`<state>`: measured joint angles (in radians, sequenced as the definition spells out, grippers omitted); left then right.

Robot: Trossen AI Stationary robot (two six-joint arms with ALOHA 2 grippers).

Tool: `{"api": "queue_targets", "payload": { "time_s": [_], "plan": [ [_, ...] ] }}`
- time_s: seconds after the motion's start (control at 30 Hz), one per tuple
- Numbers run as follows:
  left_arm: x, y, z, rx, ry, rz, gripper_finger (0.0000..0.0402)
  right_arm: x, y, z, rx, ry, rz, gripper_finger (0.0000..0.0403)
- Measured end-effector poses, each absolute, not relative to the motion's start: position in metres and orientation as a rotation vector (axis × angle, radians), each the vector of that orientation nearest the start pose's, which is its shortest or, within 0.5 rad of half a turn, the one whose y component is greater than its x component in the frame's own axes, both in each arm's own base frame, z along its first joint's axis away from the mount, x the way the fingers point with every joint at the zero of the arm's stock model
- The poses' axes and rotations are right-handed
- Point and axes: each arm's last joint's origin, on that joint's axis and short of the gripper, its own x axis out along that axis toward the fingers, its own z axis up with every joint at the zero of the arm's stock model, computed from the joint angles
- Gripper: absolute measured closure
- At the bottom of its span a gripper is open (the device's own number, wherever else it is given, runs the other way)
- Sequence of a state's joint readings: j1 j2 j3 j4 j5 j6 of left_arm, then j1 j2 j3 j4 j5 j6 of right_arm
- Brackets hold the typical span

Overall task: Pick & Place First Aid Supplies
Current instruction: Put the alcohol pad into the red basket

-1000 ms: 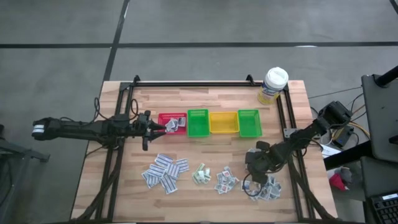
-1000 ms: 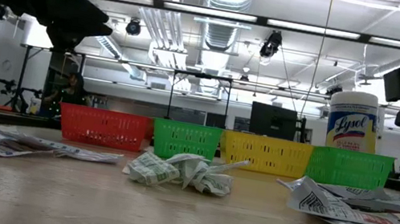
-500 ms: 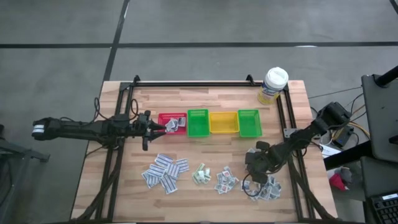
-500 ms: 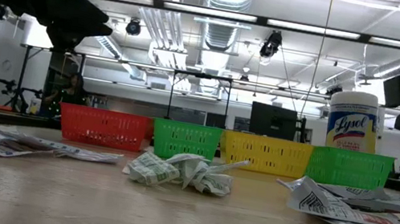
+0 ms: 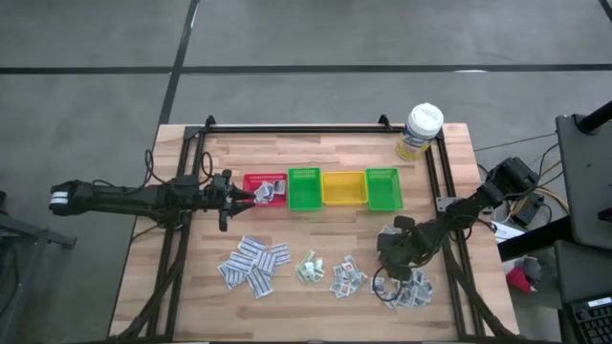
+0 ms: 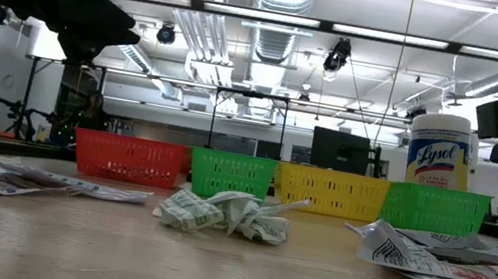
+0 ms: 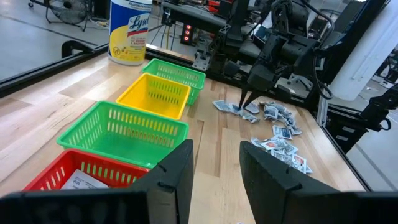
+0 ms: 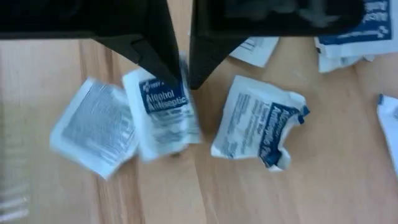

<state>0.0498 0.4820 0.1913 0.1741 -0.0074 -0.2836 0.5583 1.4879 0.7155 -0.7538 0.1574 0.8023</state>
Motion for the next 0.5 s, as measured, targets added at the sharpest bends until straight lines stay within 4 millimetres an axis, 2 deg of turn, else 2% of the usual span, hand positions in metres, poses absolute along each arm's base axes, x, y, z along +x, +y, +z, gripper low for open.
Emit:
{"api": "queue_targets", "payload": {
  "time_s": [0.2, 0.5],
  "plan": [
    [0.134, 0.007, 0.202, -0.286, 0.108, 0.073, 0.0278, 0.187, 0.111, 0.144, 0.111, 1.454, -0.290, 0.0394],
    [0.134, 0.007, 0.202, -0.286, 0.108, 0.074, 0.0278, 0.197, 0.118, 0.161, 0.111, 1.413, -0.227, 0.0394]
  ]
}}
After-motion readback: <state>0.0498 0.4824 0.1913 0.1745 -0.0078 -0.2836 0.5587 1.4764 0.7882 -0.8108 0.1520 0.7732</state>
